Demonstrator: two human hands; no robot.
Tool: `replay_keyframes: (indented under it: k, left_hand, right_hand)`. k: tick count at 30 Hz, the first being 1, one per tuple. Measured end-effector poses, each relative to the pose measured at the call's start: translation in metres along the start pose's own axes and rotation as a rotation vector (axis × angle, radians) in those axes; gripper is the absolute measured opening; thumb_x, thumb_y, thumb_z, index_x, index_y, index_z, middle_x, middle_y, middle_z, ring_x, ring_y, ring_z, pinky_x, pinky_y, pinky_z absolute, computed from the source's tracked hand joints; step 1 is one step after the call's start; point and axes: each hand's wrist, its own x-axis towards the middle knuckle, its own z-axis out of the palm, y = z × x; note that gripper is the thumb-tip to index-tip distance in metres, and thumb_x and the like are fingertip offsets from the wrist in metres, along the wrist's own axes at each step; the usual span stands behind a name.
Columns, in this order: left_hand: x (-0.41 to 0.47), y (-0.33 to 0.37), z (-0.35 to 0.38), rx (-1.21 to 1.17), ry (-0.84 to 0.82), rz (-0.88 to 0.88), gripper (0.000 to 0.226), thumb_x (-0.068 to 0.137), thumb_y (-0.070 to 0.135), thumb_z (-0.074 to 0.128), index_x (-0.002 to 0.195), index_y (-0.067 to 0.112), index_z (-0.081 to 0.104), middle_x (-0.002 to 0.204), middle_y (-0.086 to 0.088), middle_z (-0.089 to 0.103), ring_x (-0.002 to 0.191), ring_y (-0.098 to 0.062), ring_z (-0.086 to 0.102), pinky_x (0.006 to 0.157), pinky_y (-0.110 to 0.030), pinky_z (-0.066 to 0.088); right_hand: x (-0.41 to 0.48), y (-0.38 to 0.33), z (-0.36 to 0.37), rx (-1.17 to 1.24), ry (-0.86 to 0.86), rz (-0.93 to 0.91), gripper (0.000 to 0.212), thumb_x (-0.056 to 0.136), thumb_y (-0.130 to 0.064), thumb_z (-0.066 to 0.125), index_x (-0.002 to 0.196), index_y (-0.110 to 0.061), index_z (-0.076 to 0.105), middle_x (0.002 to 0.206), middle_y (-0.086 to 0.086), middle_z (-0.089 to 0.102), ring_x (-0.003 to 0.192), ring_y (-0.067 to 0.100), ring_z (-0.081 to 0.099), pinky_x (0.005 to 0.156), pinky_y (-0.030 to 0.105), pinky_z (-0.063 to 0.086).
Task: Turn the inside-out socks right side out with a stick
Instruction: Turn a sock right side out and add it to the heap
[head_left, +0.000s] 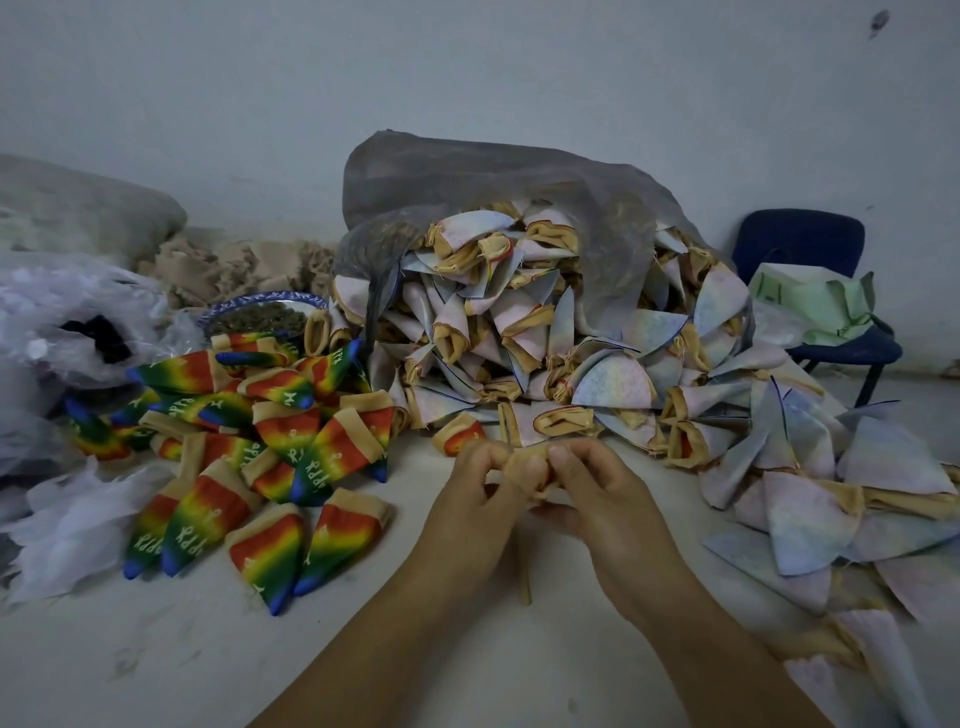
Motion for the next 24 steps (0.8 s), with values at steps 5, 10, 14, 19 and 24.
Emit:
replay_keyframes:
  k: [5,10,14,19,24]
  left_hand:
    - [0.003,-0.001,0.001,0.092,0.047,-0.054,0.056,0.061,0.086,0.054,0.094,0.041,0.056,0.092,0.018,0.060,0.083,0.006,0.058,0.065,-0.014,0.047]
    - [0.000,0.003,0.000,0.042,-0.032,-0.097,0.039,0.073,0.068,0.054,0.088,0.035,0.069,0.079,0.018,0.071,0.065,0.006,0.062,0.056,-0.009,0.044]
    - [-0.001,0.001,0.002,-0.018,0.044,-0.108,0.019,0.093,0.044,0.058,0.081,0.043,0.072,0.074,0.016,0.071,0.061,0.006,0.059,0.059,-0.013,0.045]
    - [-0.004,0.000,0.003,-0.339,0.167,-0.220,0.014,0.090,0.033,0.066,0.093,0.033,0.079,0.063,0.008,0.062,0.055,0.001,0.054,0.055,-0.015,0.042]
    - [-0.003,0.006,0.008,-0.771,0.185,-0.235,0.018,0.088,0.021,0.064,0.083,0.015,0.080,0.068,0.001,0.059,0.052,-0.002,0.047,0.046,-0.014,0.040]
  right_hand:
    - [0.003,0.000,-0.004,0.102,0.064,-0.001,0.029,0.085,-0.039,0.056,0.093,-0.014,0.068,0.099,0.007,0.071,0.097,0.018,0.068,0.076,0.023,0.056]
    - [0.004,0.001,-0.005,0.147,0.088,0.011,0.033,0.084,-0.040,0.055,0.095,-0.011,0.065,0.094,0.007,0.073,0.094,0.018,0.069,0.077,0.022,0.054]
    - [0.004,0.004,-0.004,0.088,0.068,-0.020,0.036,0.086,-0.041,0.054,0.097,-0.008,0.063,0.099,0.011,0.071,0.101,0.022,0.067,0.093,0.035,0.050]
    - [0.002,0.006,0.000,0.053,0.033,-0.054,0.027,0.088,-0.042,0.052,0.092,-0.021,0.068,0.103,0.006,0.070,0.104,0.018,0.066,0.093,0.032,0.051]
    - [0.003,0.009,0.009,0.109,0.037,-0.038,0.032,0.086,-0.044,0.051,0.096,-0.018,0.067,0.101,0.001,0.072,0.101,0.013,0.067,0.088,0.020,0.052]
